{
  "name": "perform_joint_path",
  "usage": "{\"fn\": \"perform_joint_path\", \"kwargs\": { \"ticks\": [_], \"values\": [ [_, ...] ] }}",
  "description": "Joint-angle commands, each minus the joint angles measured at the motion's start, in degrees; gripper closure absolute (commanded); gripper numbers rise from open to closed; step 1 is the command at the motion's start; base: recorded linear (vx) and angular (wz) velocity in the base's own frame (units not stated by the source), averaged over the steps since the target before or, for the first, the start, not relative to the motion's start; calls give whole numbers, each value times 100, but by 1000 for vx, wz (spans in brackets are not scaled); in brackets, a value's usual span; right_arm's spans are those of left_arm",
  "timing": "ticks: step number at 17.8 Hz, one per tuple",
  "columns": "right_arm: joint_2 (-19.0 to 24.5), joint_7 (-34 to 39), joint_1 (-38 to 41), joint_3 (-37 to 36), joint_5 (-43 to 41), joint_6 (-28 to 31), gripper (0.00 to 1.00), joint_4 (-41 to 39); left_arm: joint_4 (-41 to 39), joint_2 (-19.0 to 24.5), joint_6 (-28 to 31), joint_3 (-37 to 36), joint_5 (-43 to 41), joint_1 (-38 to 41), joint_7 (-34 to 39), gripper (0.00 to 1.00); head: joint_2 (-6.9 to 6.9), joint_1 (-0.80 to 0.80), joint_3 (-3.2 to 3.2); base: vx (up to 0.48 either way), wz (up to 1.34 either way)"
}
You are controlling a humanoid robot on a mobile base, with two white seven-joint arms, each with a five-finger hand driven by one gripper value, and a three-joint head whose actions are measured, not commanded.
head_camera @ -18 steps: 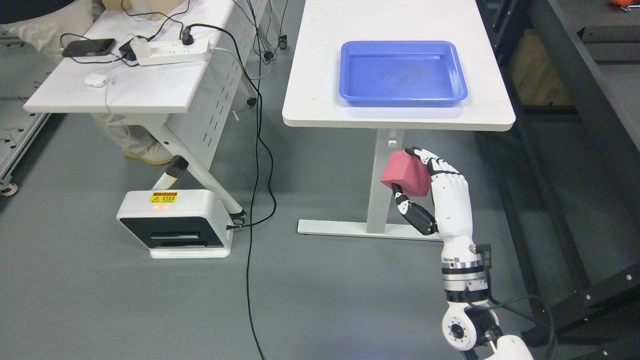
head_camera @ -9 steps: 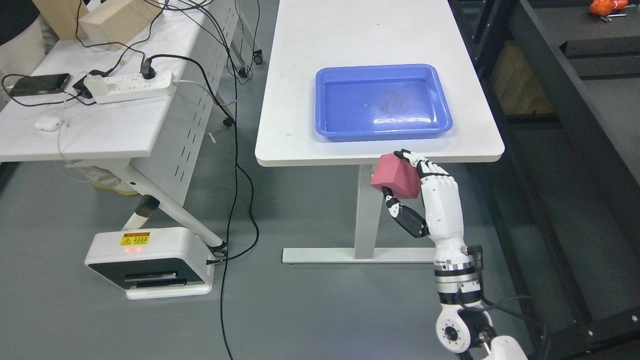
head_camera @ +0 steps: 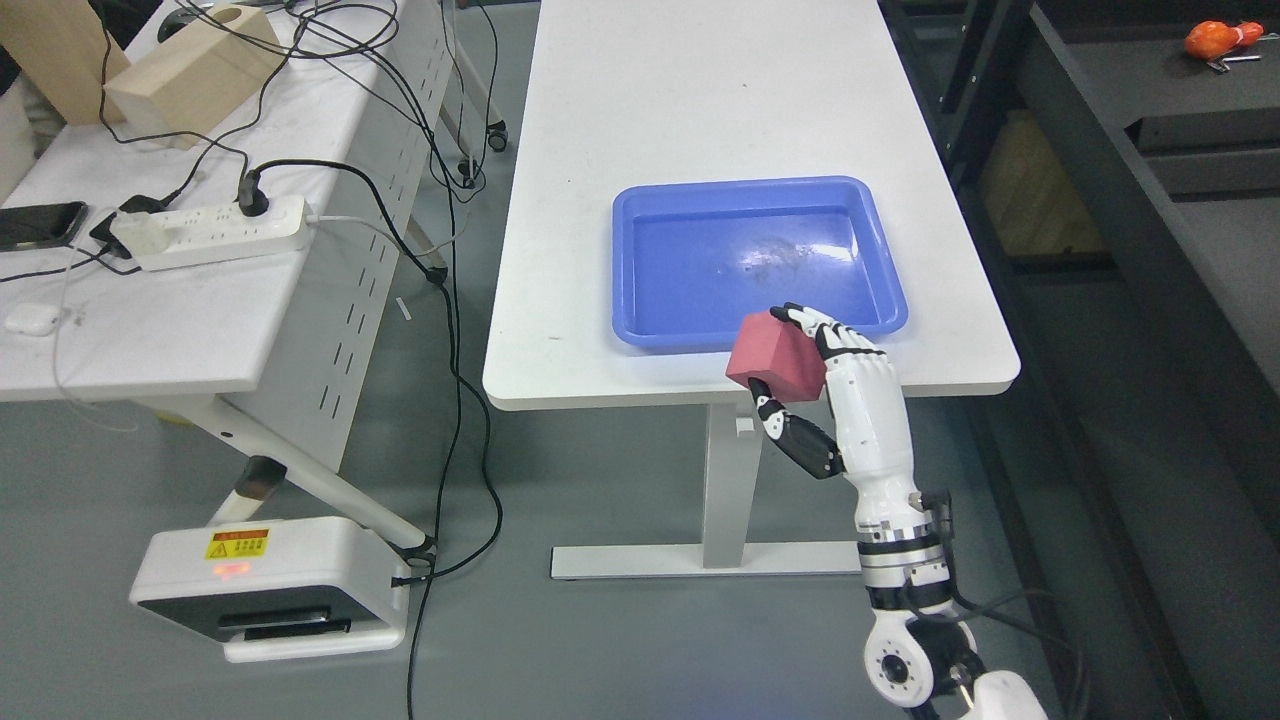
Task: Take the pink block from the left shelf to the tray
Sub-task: 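Turn and carry the pink cube toward the blue tray on the table, then lower the pink cube into the blue tray with the right hand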
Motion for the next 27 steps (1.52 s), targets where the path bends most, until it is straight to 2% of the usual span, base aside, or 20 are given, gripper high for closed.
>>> {"fn": "perform_joint_path", "kwargs": {
  "ticks": [1, 7, 9, 14, 17, 20, 24, 27],
  "values": [
    [-99, 17, -23, 107, 47, 6, 93, 2, -100, 100, -2, 0, 0, -167, 5, 0, 0, 0, 0, 209, -61],
    [-99, 78, -58, 194, 143, 14, 93, 10, -100, 100, -2, 0, 0, -167, 5, 0, 0, 0, 0, 225, -49],
    [-99, 245, -49, 369, 450, 49, 92, 10, -100, 100, -2, 0, 0, -167, 5, 0, 0, 0, 0, 211, 0],
    [-99, 447, -49, 502, 548, 76, 86, 28, -100, 100, -2, 0, 0, -167, 5, 0, 0, 0, 0, 209, 3],
    [-99, 632, -49, 502, 531, 207, 73, 28, -100, 100, -2, 0, 0, -176, 5, 0, 0, 0, 0, 177, 19],
    [-99, 1070, -49, 494, 452, 409, 50, 28, -100, 100, -2, 0, 0, -167, 5, 0, 0, 0, 0, 149, 16],
    [-99, 1274, -40, 476, 4, 454, 37, 37, -100, 100, -2, 0, 0, -167, 5, 0, 0, 0, 0, 115, 29],
    [-99, 1397, -31, 441, -32, 454, 34, 46, -100, 100, -2, 0, 0, -167, 5, 0, 0, 0, 0, 83, 21]
  ]
}}
